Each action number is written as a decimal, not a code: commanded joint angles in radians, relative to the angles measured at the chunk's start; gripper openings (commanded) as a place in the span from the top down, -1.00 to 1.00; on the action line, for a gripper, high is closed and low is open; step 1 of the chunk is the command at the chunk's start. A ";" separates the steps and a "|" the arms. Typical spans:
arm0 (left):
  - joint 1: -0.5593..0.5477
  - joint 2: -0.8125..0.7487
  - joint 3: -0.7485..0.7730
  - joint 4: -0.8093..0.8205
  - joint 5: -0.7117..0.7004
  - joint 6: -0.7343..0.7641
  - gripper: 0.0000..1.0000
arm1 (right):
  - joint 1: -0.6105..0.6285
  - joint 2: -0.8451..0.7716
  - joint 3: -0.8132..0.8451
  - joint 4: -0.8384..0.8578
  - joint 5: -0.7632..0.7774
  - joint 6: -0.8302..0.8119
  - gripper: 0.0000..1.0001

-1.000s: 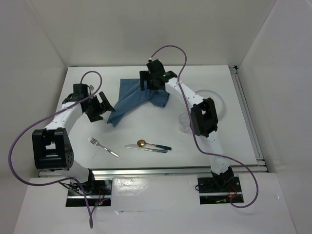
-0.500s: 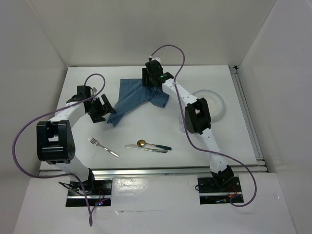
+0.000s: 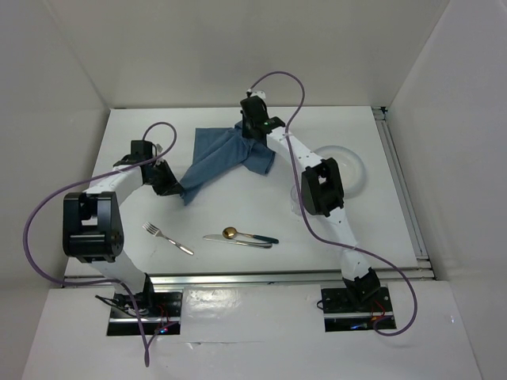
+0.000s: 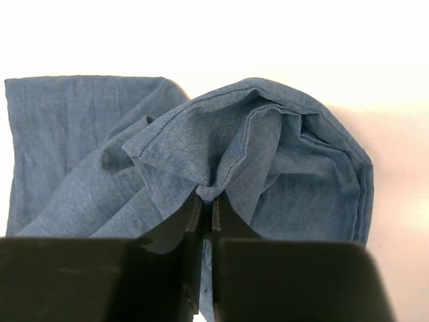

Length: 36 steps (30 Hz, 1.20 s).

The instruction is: Set the dinner table for one person

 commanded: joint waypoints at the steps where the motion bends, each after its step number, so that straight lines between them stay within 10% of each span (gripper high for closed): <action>1: 0.001 0.016 0.012 0.019 0.004 -0.005 0.73 | -0.013 -0.014 0.037 0.055 -0.003 0.016 0.95; 2: 0.001 0.016 0.021 0.007 0.004 -0.014 1.00 | -0.013 -0.027 0.025 0.055 -0.014 0.016 1.00; 15: 0.001 0.042 0.358 -0.160 -0.041 0.006 1.00 | -0.073 -0.164 0.022 0.126 -0.147 0.089 1.00; 22: 0.033 0.013 0.685 -0.274 -0.041 0.026 1.00 | -0.114 -0.495 -0.292 0.280 -0.147 0.109 1.00; 32: 0.033 -0.265 0.189 -0.167 0.002 -0.008 1.00 | -0.124 -1.093 -1.239 0.455 -0.156 0.232 1.00; 36: 0.033 -0.308 0.026 -0.151 -0.024 -0.017 -0.14 | -0.124 -1.268 -1.520 0.473 -0.187 0.286 0.85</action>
